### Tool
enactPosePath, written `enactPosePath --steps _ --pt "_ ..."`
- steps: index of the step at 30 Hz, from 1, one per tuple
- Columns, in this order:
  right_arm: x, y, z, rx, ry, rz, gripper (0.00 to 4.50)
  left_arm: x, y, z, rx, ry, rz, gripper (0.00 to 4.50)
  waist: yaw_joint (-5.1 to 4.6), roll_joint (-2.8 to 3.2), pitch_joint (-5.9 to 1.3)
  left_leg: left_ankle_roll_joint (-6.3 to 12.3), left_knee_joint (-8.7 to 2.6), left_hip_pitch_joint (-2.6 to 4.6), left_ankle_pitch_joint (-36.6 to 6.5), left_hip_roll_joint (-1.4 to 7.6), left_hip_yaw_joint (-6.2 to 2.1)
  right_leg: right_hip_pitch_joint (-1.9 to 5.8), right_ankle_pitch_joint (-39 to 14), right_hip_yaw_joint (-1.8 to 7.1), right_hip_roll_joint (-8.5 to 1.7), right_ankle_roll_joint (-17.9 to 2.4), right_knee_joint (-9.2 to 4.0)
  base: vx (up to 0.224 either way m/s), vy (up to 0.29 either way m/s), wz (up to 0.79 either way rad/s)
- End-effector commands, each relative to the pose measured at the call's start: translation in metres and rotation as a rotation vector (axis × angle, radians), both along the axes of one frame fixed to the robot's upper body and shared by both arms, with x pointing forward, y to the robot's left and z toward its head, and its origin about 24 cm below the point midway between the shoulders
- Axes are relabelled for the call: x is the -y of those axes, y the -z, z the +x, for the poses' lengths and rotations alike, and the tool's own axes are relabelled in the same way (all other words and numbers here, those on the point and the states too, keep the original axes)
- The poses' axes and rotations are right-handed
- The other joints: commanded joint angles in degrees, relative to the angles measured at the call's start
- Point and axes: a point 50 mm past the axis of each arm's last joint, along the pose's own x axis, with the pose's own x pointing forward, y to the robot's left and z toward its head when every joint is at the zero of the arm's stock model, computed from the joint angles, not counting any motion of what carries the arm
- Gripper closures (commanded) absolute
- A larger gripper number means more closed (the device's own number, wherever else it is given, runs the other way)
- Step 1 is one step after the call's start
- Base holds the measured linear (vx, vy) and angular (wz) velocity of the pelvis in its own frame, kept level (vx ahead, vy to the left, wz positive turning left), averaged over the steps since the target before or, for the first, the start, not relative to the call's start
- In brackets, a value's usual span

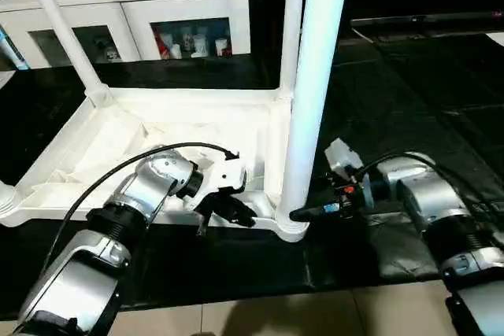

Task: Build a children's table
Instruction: Rotate leg to tighten

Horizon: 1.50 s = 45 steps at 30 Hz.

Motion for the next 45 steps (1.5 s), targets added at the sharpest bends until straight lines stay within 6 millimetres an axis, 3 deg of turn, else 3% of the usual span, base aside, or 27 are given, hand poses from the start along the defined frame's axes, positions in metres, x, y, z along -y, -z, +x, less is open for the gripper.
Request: enactPosePath --steps 1,10,15,20,21,24,25,26,27,28,29,30,31,32,33,34,35,36,37,38,39,40,41,42,43,44,45 --pt "-0.004 -0.004 0.002 0.012 -0.019 0.005 2.44 0.008 0.002 -0.007 -0.019 0.104 0.026 4.5 -0.28 -0.75 -4.2 6.18 -3.73 -0.51 -5.53 1.13 0.69 4.18 -15.09 3.01 -2.24 -11.03 -2.93 0.0 0.0 0.0" --pt "-0.008 0.001 0.0 -0.02 -0.032 0.021 2.55 0.011 0.003 -0.007 -0.019 0.104 0.026 4.5 -0.42 -0.4 -4.25 5.81 -3.75 -0.44 -6.21 1.13 0.63 4.24 -14.69 2.95 -2.18 -11.34 -2.92 0.0 0.0 0.0" --pt "-0.009 0.003 -0.005 -0.055 0.023 0.065 2.55 0.011 0.004 -0.001 -0.034 -0.022 0.004 4.5 -0.36 -0.35 -4.2 5.69 -3.78 -0.34 -6.51 1.11 0.71 4.32 -14.66 2.98 -2.09 -11.31 -3.05 0.0 0.0 0.0" --pt "-0.019 0.016 -0.008 -0.037 0.188 0.056 2.55 0.015 0.004 0.008 -0.033 -0.184 -0.038 4.5 -0.55 -0.53 -3.7 4.01 -4.15 -0.15 -8.94 0.87 0.82 4.28 -21.5 2.91 -2.05 -8.28 -4.03 0.0 0.0 0.0" --pt "-0.023 0.02 -0.009 -0.031 0.24 0.048 2.55 0.017 0.004 0.009 -0.031 -0.226 -0.045 4.5 -0.81 -0.43 -3.51 3.42 -4.24 0.1 -10.46 0.71 0.86 3.96 -24.4 2.73 -2.05 -7.42 -4.55 0.0 0.0 0.0" --pt "-0.037 0.033 -0.004 -0.033 0.429 0.028 2.55 0.025 0.003 0.017 -0.012 -0.359 -0.074 4.5 -2.35 -0.49 -2.51 1.81 -4.18 0.6 -16.01 -0.16 0.71 3.52 -35.5 1.48 -1.8 -2.91 -6.3 0.0 0.0 0.0" --pt "-0.039 0.034 -0.004 -0.034 0.449 0.028 2.55 0.026 0.002 0.018 -0.011 -0.374 -0.079 4.5 -2.85 -0.37 -2.29 1.44 -3.92 0.91 -17.42 -0.51 0.67 3.29 -37.87 0.83 -1.67 -1.72 -6.88 0.0 0.0 0.0" --pt "-0.046 0.038 -0.001 -0.048 0.532 0.028 2.55 0.03 0.001 0.022 -0.008 -0.425 -0.097 4.5 -3.75 -0.47 -2.23 1.01 -3.44 1.16 -18.98 -0.99 0.48 3.21 -41.35 -0.28 -1.59 1.16 -7.85 0.0 0.0 0.0" --pt "-0.052 0.04 0.001 -0.067 0.602 0.032 2.55 0.033 -0.001 0.024 -0.004 -0.463 -0.114 4.5 -4.82 -0.32 -2.36 1.19 -3.14 1.17 -20.28 -1.19 0.21 3.42 -42.35 -1.66 -1.46 3.53 -8.84 0.0 0.0 0.0" --pt "-0.053 0.041 0.002 -0.072 0.623 0.033 2.55 0.034 -0.002 0.025 -0.003 -0.475 -0.119 4.5 -5.35 0.23 -2.55 1.44 -3.26 1.33 -20.71 -0.96 0.03 3.76 -40.99 -1.93 -1.56 3.55 -8.95 0.0 0.0 0.0" --pt "-0.059 0.042 0.004 -0.089 0.692 0.038 2.55 0.038 -0.004 0.028 -0.002 -0.513 -0.137 4.5 -7.25 0.99 -2.16 1.92 -4.77 0.31 -26.13 0.66 -1.31 5.47 -36.71 -3.28 -1.23 4.05 -8.95 0.0 0.0 0.0" --pt "-0.059 0.042 0.004 -0.089 0.692 0.038 2.56 0.038 -0.004 0.028 -0.002 -0.513 -0.137 4.5 -7.5 1.7 -2.08 2.14 -5.53 0.33 -29.66 1.73 -1.9 6.03 -34.5 -3.21 -1.28 3.63 -8.11 0.0 0.0 0.0" --pt "-0.064 0.042 0.006 -0.099 0.736 0.043 2.56 0.041 -0.005 0.029 0.0 -0.538 -0.148 4.5 -7.84 2.22 -1.82 2.14 -7.96 -0.73 -37.77 4.35 -3.45 7.64 -26.38 -0.91 -1.66 1.15 -3.08 0.0 0.0 0.0" --pt "-0.067 0.042 0.007 -0.105 0.77 0.044 2.56 0.043 -0.006 0.03 0.002 -0.557 -0.154 4.5 -7.15 2.32 -1.83 1.48 -9.16 -0.56 -41.17 5.43 -4.05 7.68 -21.14 1.07 -1.82 -0.78 -0.32 0.0 0.0 0.0" --pt "-0.072 0.042 0.012 -0.114 0.837 0.044 2.56 0.047 -0.008 0.033 0.009 -0.593 -0.165 4.5 -7.32 1.32 -1.34 0.05 -8.43 1.65 -43.12 3.39 -2.61 5.21 -22.49 1.81 -1.94 -3.19 -3.02 0.0 0.0 0.0" --pt "-0.076 0.042 0.014 -0.119 0.883 0.041 2.56 0.05 -0.009 0.034 0.015 -0.619 -0.17 4.5 -8.37 -0.27 -0.69 -0.05 -6.18 2.95 -40.41 0.65 -1.54 3.2 -33.69 0.33 -1.55 -1.13 -6.84 0.0 0.0 0.0" --pt "-0.08 0.041 0.017 -0.13 0.924 0.039 2.56 0.052 -0.011 0.036 0.02 -0.651 -0.181 4.5 -9.52 -0.69 -1.15 1.83 1.14 5.93 -25.26 -3.95 0.82 0.25 -52.13 -5.72 -2.04 6.39 -12.49 0.0 0.0 0.0" --pt "-0.082 0.041 0.019 -0.132 0.949 0.039 2.56 0.053 -0.012 0.038 0.023 -0.67 -0.188 4.5 -10.7 -0.8 -0.87 2.35 0.93 3.55 -24.61 -3.19 0.22 2.25 -51.79 -8.4 -1.03 9.76 -13.33 0.0 0.0 0.0" --pt "-0.085 0.039 0.022 -0.137 0.994 0.037 2.56 0.055 -0.014 0.04 0.03 -0.704 -0.197 4.5 -10.8 2.06 -1.72 2.15 -3.08 -1.13 -28.31 1.52 -2.8 8.83 -38.66 -5.97 -3.19 9.24 -6.19 0.142 0.07 -0.39" --pt "-0.087 0.039 0.024 -0.14 1.012 0.032 2.56 0.055 -0.015 0.042 0.035 -0.729 -0.202 4.5 -9.4 3.17 -1.22 2.09 -7.05 -4.63 -35.66 4.98 -5.32 11.27 -26.85 -1.2 -3.55 4.58 4.33 0.142 0.07 -0.39" --pt "-0.089 0.039 0.024 -0.138 1.016 0.029 2.56 0.055 -0.015 0.042 0.038 -0.743 -0.203 4.5 -7.31 3.86 -1.75 1.53 -8.87 1.24 -40.77 4.57 -4.4 5.04 -10.16 2.41 -1.68 -1.18 2.54 0.195 0.037 -0.03" --pt "-0.09 0.038 0.024 -0.134 1.015 0.037 2.56 0.055 -0.015 0.043 0.041 -0.754 -0.2 4.5 -10.58 -0.03 -2.48 3.11 -5.26 3.05 -34.45 0.7 -3.23 3.75 -9.44 2.65 -1.93 -3.19 -0.8 0.055 -0.022 0.06" --pt "-0.09 0.037 0.024 -0.123 1.016 0.042 2.56 0.054 -0.015 0.043 0.044 -0.763 -0.197 4.5 -7.39 -0.14 -2.65 0.35 -3.28 -1.03 -16.07 -1.54 -2.16 5.76 -30.47 3.53 -4.62 -4.76 -3.83 0.055 -0.022 0.06" --pt "-0.09 0.037 0.024 -0.116 1.017 0.044 2.21 0.053 -0.014 0.043 0.045 -0.766 -0.195 4.5 -7.46 -1.06 -2.98 1.54 -3.19 -2.21 -10.26 -1.51 -2.45 6.49 -27.07 3.8 -4.35 -5.34 -3.18 0.0 0.0 0.0" --pt "-0.09 0.037 0.024 -0.115 1.018 0.044 2.21 0.053 -0.014 0.043 0.046 -0.767 -0.194 4.5 -6.72 -0.49 -3.78 3.43 -2.89 -2.33 1.25 -1.5 -2.42 6.67 -12.52 3.67 -3.37 -8.52 -1.81 0.068 -0.014 -0.02" --pt "-0.089 0.036 0.024 -0.106 1.028 0.045 1.86 0.051 -0.014 0.044 0.049 -0.775 -0.188 4.5 -6.83 -0.19 -4.07 4.62 -2.47 -2.31 5.73 -1.7 -2.35 6.52 -4.98 3.53 -2.91 -10.01 -1.1 0.068 -0.014 -0.02" --pt "-0.086 0.036 0.024 -0.097 1.03 0.046 1.86 0.047 -0.013 0.044 0.056 -0.783 -0.178 4.5 -6.88 0.19 -4.34 6.98 -1.87 -1.9 11.99 -1.85 -2.24 6.18 5.99 3.15 -2.2 -12.96 -0.2 0.063 -0.019 0.03"
